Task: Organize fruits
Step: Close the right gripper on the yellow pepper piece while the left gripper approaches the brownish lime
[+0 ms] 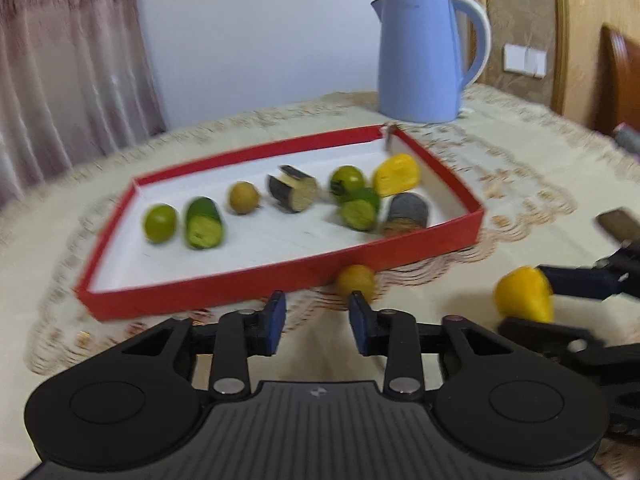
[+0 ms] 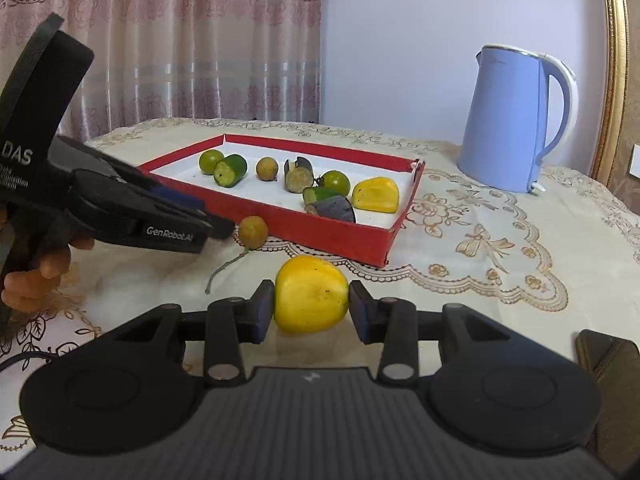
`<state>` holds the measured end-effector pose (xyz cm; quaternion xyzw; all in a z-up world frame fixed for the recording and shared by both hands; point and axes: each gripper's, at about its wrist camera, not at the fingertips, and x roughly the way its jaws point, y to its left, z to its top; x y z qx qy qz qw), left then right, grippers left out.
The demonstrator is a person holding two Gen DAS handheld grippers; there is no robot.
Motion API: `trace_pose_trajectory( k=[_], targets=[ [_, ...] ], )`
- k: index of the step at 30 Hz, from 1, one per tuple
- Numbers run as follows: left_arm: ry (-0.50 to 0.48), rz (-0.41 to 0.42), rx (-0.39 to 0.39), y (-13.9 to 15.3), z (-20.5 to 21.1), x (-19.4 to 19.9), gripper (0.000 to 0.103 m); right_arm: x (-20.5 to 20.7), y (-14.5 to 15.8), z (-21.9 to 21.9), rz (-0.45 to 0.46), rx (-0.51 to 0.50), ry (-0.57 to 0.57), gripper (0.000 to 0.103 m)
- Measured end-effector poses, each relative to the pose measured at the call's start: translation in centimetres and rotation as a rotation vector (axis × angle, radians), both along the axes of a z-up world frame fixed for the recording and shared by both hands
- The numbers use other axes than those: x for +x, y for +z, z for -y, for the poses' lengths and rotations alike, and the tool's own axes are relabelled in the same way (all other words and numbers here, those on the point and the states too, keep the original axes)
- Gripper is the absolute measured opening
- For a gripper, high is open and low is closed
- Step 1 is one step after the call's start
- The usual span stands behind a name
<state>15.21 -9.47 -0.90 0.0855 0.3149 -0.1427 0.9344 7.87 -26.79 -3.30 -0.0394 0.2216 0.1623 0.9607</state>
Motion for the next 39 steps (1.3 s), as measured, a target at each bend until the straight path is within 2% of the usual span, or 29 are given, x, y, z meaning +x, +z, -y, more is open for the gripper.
trace_pose_trajectory(
  k=[2,4,7,10,12,16,18,22,24,27,29,31,34,39],
  targets=[
    [0.000,0.013,-0.021,0.2,0.0,-0.1,0.072,0.1,0.0,0.2,-0.006,0.009,-0.003,0.038],
    [-0.005,0.049,-0.018,0.5,0.3,-0.2,0.084,0.2,0.0,0.3,-0.008,0.014,0.001,0.038],
    [-0.038,0.066,-0.024,1.1,1.2,0.0,0.085,0.2,-0.1,0.3,-0.007,0.020,0.004,0.038],
    [-0.013,0.044,0.043,0.8,2.5,1.1,0.085,0.2,0.0,0.5,-0.007,0.030,-0.001,0.038],
    [0.008,0.051,0.084,0.6,2.9,1.4,0.082,0.1,0.0,0.5,-0.004,0.030,-0.004,0.038],
    [0.027,0.096,0.167,0.2,3.9,1.3,0.063,0.2,0.0,0.5,-0.010,0.033,-0.003,0.038],
    [0.022,0.101,0.178,0.2,3.9,0.8,0.063,0.1,0.0,0.6,-0.007,0.039,-0.004,0.038],
    [0.014,0.077,0.119,0.0,3.3,-0.3,0.063,0.2,0.0,0.8,-0.011,0.044,-0.005,0.038],
    [0.015,0.055,0.118,-0.5,3.3,-0.3,0.062,0.2,0.0,0.7,-0.008,0.041,-0.006,0.038],
    [0.021,0.028,0.125,-0.9,3.7,0.5,0.047,0.2,0.0,0.7,-0.008,0.041,-0.011,0.038],
    [0.013,-0.013,0.090,-0.9,3.7,1.4,0.029,0.1,0.0,0.8,-0.007,0.047,-0.013,0.038],
    [0.017,-0.054,0.026,-0.9,3.1,2.1,0.023,0.1,0.0,0.9,-0.007,0.054,-0.015,0.038],
    [0.047,-0.061,-0.011,-0.8,2.0,1.7,0.023,0.1,0.0,0.9,-0.008,0.056,-0.012,0.038],
    [0.106,-0.018,0.009,-0.7,-1.3,-0.7,0.023,0.2,0.2,-0.4,-0.018,0.025,0.038,0.038]
  ],
)
